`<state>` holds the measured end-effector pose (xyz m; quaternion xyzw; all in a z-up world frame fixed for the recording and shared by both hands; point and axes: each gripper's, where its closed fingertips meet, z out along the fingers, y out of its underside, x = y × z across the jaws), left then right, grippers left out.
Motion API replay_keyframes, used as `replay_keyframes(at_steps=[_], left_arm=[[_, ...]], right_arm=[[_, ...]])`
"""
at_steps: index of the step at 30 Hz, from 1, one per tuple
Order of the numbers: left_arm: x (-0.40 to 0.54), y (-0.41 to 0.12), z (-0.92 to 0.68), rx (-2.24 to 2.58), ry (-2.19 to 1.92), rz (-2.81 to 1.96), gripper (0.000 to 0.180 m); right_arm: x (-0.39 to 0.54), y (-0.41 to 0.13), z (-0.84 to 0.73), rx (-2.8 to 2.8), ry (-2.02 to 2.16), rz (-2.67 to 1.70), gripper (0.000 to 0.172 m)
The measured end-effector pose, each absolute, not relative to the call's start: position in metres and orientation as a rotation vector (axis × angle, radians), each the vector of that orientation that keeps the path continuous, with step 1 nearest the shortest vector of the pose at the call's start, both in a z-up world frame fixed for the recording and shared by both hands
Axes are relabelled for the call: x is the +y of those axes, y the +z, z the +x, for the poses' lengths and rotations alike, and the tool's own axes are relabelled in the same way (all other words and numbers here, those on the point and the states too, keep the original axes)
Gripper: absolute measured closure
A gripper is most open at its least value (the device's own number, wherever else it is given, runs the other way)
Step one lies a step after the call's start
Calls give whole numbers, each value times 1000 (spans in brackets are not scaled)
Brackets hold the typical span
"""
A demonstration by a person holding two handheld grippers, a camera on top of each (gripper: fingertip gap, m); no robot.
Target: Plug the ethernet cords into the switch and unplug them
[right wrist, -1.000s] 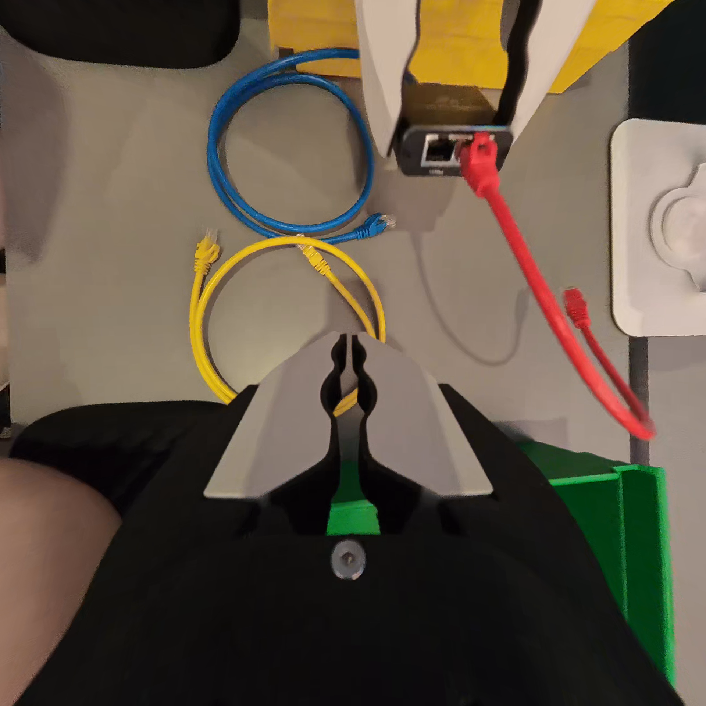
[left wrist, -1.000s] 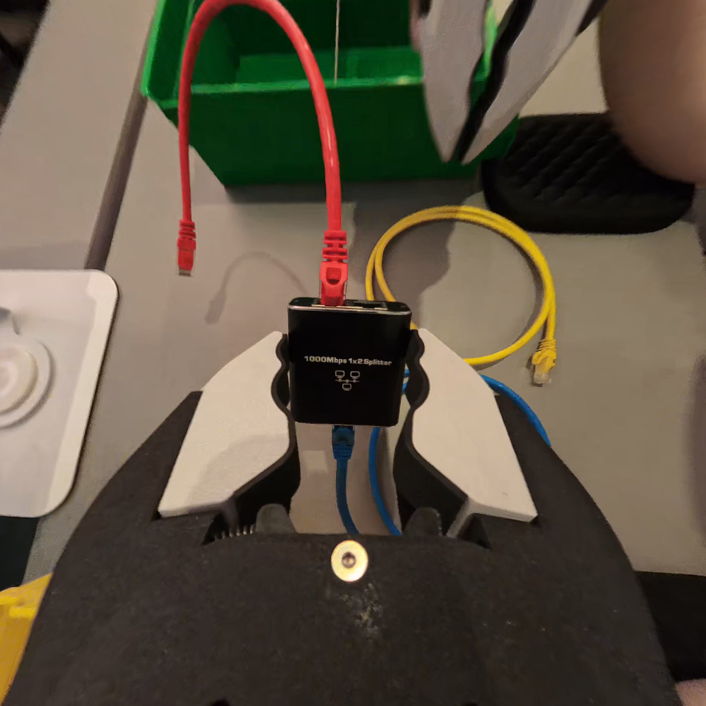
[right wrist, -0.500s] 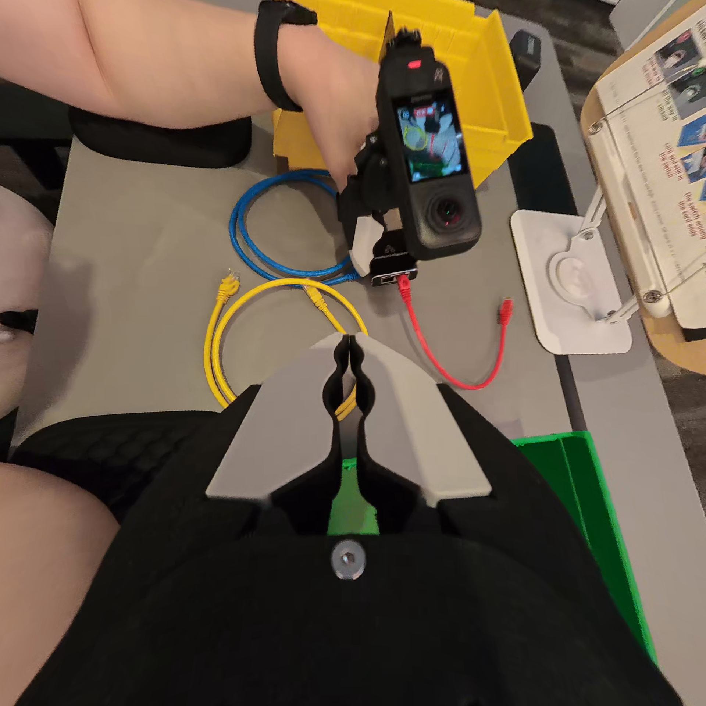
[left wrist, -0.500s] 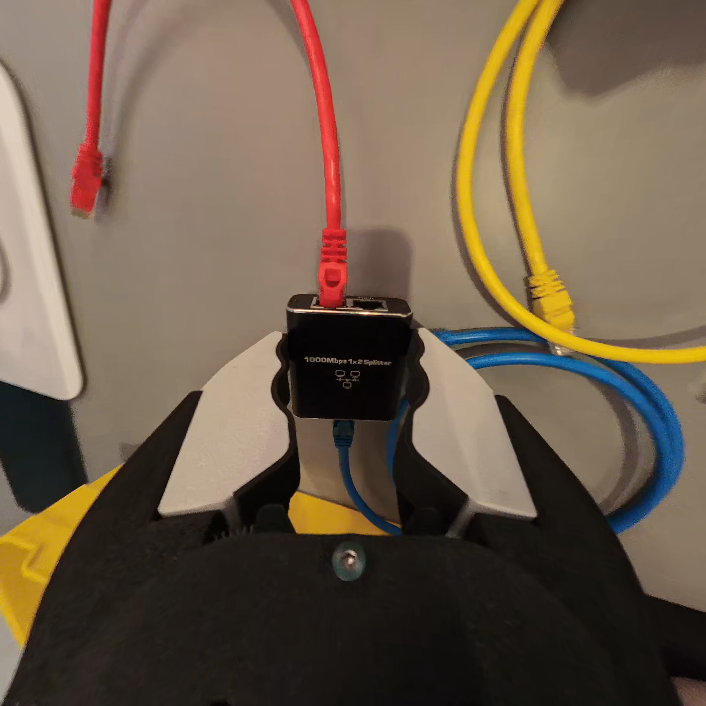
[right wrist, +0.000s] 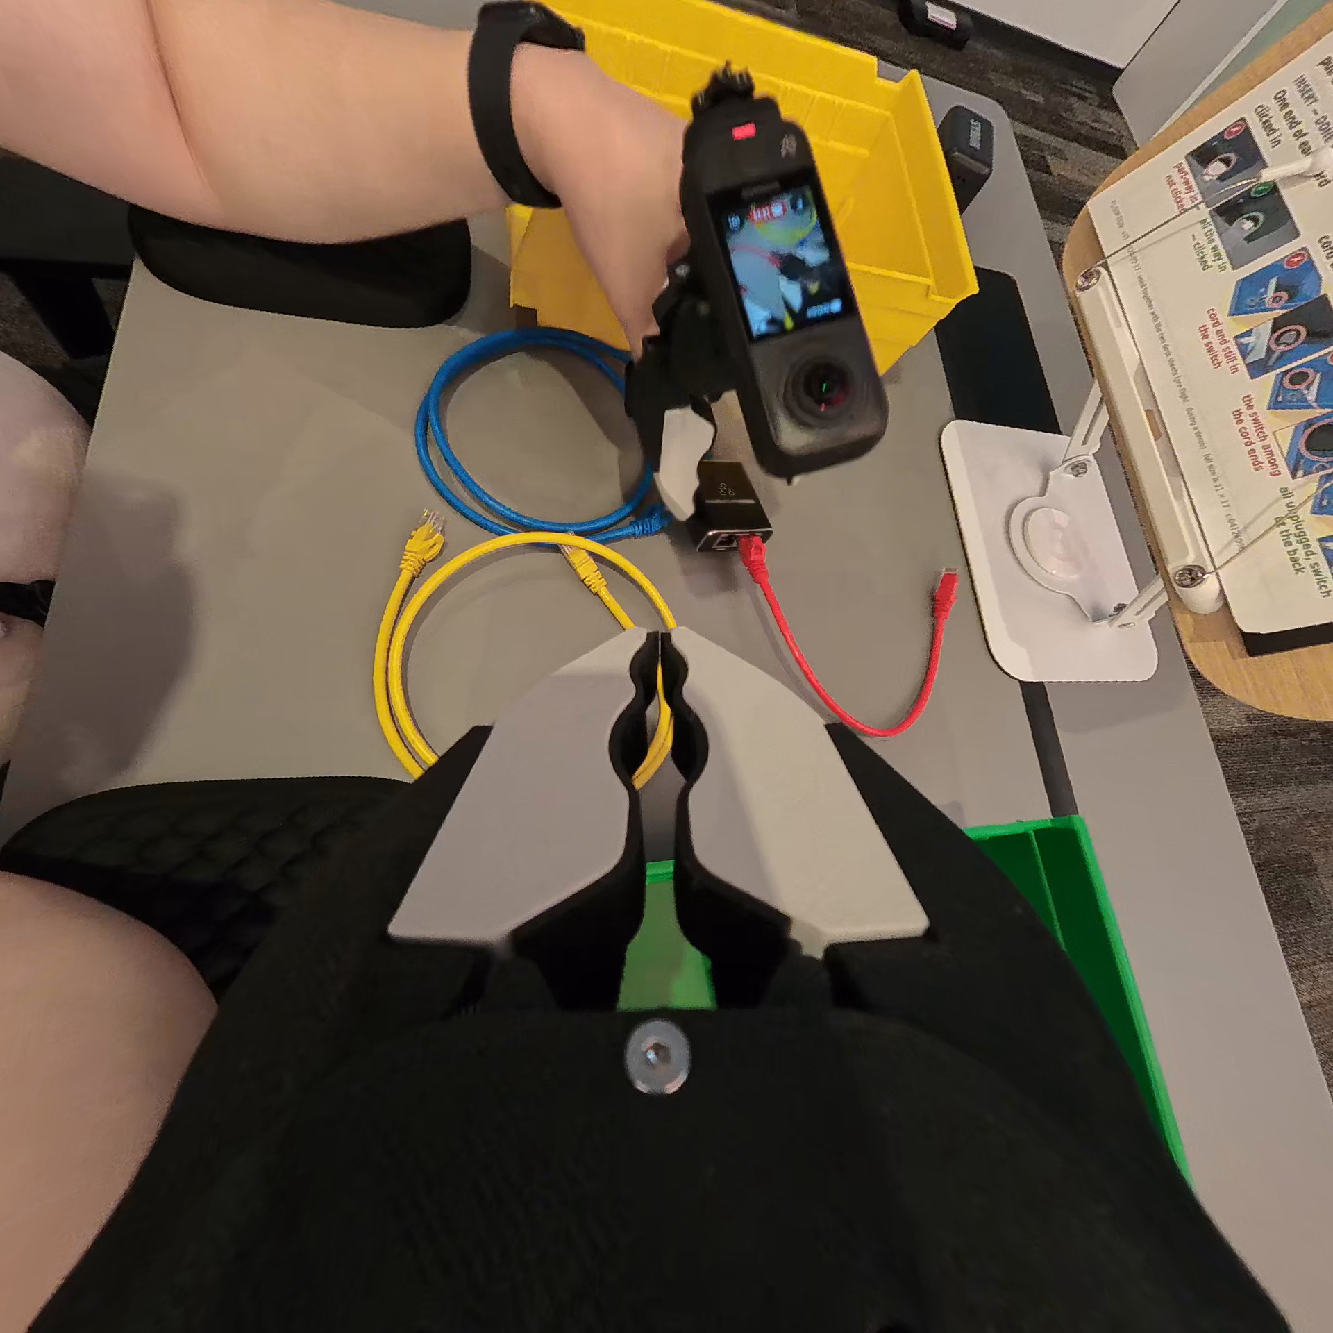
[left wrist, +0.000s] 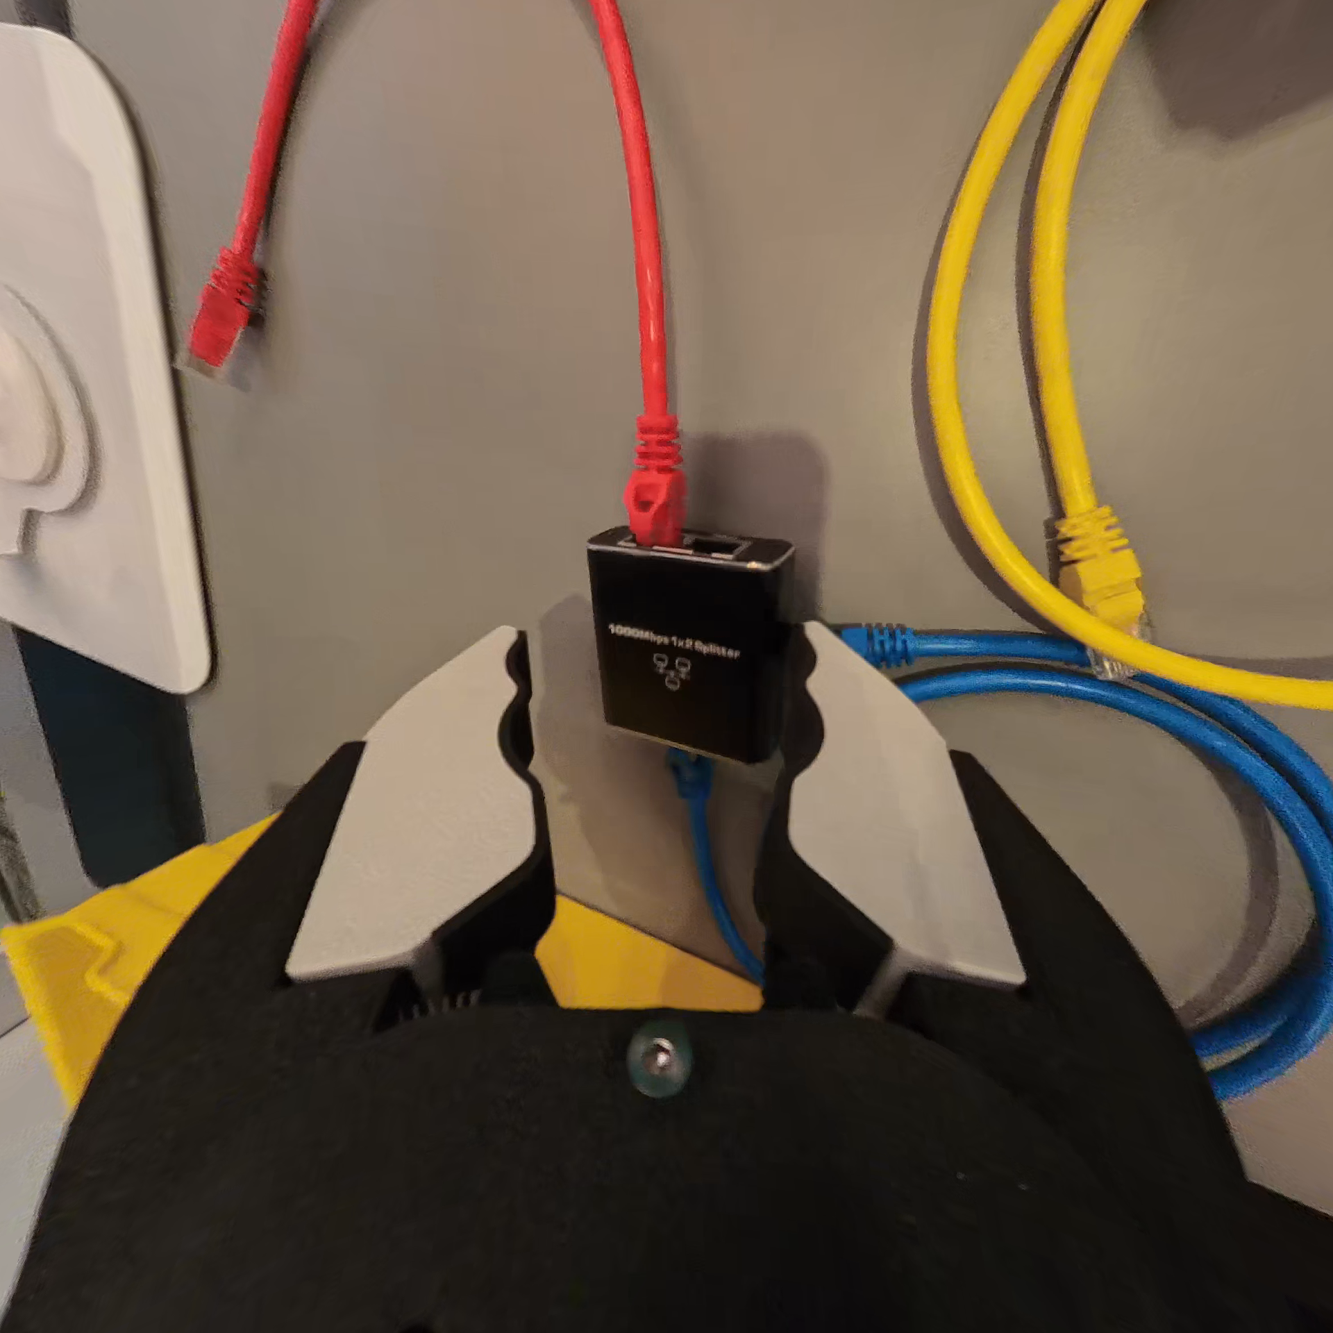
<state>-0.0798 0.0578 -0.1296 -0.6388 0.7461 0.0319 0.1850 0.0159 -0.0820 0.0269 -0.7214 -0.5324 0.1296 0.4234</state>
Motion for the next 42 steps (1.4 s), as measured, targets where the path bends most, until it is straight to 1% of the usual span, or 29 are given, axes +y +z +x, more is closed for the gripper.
replay_keyframes(at_steps=[5,7,9,10,12,13,16,22,26,30,33,37,40,42], left_arm=[[48,-79,-74,1956,-10,-1715,118],[22,-60,-70,1971,-142,-1650,128],[-18,-52,-72,2065,-291,-1551,134],[-40,-54,-76,2132,-344,-1490,138],[-78,-67,-92,2253,-414,-1407,152],[-91,-75,-100,2286,-427,-1399,155],[-117,-103,-114,2341,-501,-1449,155],[-115,-153,-127,2418,-311,-1547,151],[-120,-158,-118,2399,-305,-1510,164],[-110,-155,-119,2398,-143,-1453,165],[-103,-136,-119,2375,-74,-1406,165],[-85,-91,-119,2337,1,-1348,166],[-66,-47,-115,2265,76,-1279,166],[-62,-19,-108,2208,31,-1236,166]], right_arm=[[-84,30,16,-1336,320,-1785,170],[-87,33,16,-1338,327,-1767,170],[-91,37,17,-1335,340,-1739,170],[-94,40,18,-1329,342,-1723,170],[-98,48,22,-1313,344,-1684,170],[-101,52,23,-1304,346,-1662,170],[-108,61,22,-1299,353,-1608,171],[-116,65,13,-1341,343,-1564,170],[-116,63,8,-1364,338,-1565,170],[-115,63,5,-1373,335,-1564,171],[-113,65,-1,-1375,329,-1548,171],[-113,63,-32,-1435,391,-1517,168],[-109,53,-67,-1448,518,-1542,159],[-97,43,-87,-1410,542,-1584,156]])
